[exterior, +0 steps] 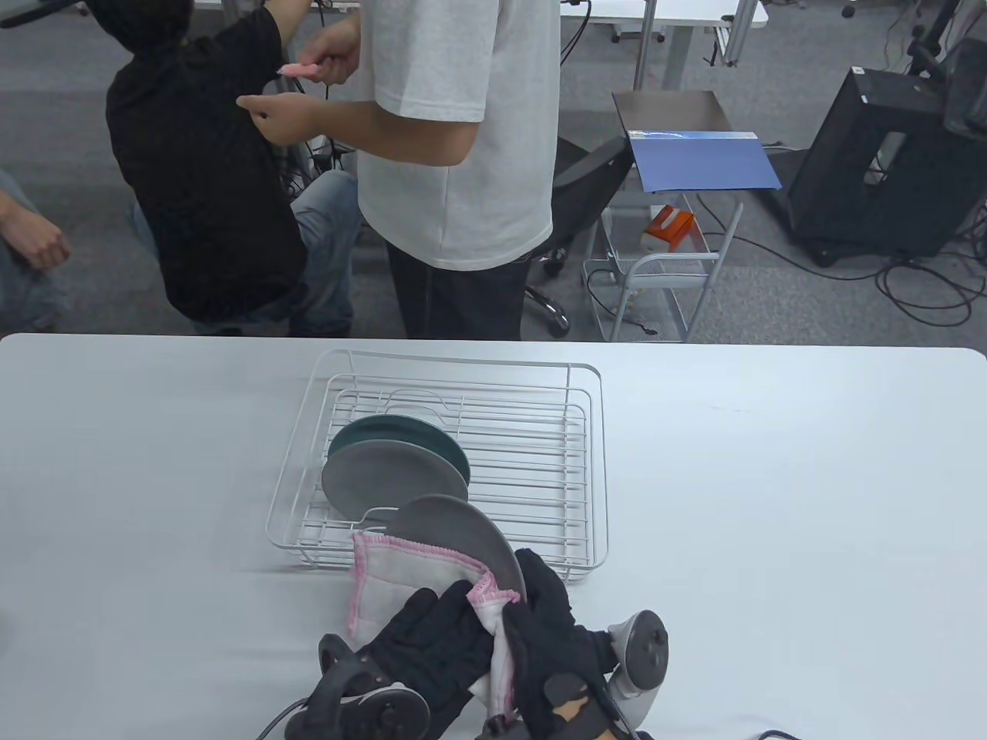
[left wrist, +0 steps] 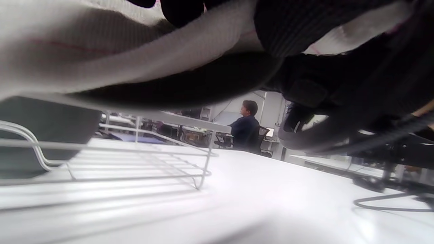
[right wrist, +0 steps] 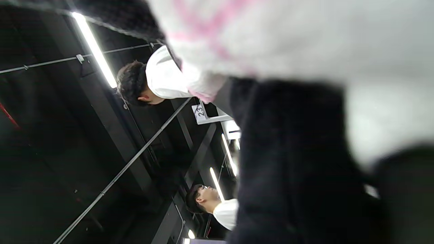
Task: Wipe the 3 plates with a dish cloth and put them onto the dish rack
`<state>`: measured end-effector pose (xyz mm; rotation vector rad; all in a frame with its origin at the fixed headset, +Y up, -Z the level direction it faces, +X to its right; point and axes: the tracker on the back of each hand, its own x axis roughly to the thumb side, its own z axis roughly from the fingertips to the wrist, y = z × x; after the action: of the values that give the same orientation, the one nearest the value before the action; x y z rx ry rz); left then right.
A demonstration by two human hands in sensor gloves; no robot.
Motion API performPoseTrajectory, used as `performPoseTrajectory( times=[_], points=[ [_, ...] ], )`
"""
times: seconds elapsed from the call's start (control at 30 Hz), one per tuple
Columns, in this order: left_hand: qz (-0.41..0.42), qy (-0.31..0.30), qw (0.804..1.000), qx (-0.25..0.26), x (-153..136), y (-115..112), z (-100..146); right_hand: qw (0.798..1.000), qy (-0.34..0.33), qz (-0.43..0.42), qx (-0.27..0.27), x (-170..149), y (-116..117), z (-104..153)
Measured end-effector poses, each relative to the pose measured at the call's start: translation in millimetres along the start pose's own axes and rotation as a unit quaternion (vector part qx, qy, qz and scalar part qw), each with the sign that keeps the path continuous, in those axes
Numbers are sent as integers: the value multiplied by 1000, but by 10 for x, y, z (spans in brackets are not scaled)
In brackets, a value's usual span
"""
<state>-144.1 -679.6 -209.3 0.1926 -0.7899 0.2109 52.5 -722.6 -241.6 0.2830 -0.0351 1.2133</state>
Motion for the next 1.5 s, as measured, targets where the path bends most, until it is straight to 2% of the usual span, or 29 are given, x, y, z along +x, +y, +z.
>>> performPoseTrajectory(
  times=[0.23, 0.43, 0.8, 1.0, 1.2, 1.37, 1.5],
  points=[
    [-34, 38, 998, 36, -105, 58, 14, 999, 32, 19, 40, -8, 26, -10],
    [-30, 86, 993, 69, -312, 157, 64, 997, 52, 24, 55, -21, 80, 4],
    [-8, 112, 992, 63, -501, 236, 128, 999, 14, -20, -26, 161, -92, -2],
    [38, 102, 991, 73, -496, 248, 146, 993, -18, -69, -96, 238, -193, 22],
    [86, 78, 991, 66, -480, 246, 149, 984, -34, -104, -138, 201, -245, 19],
    [117, 86, 981, 126, -588, 359, 245, 983, -55, -96, -147, 193, -280, -57],
    [101, 117, 967, 201, -735, 523, 383, 985, -93, -24, -144, 337, -315, -192]
  ],
)
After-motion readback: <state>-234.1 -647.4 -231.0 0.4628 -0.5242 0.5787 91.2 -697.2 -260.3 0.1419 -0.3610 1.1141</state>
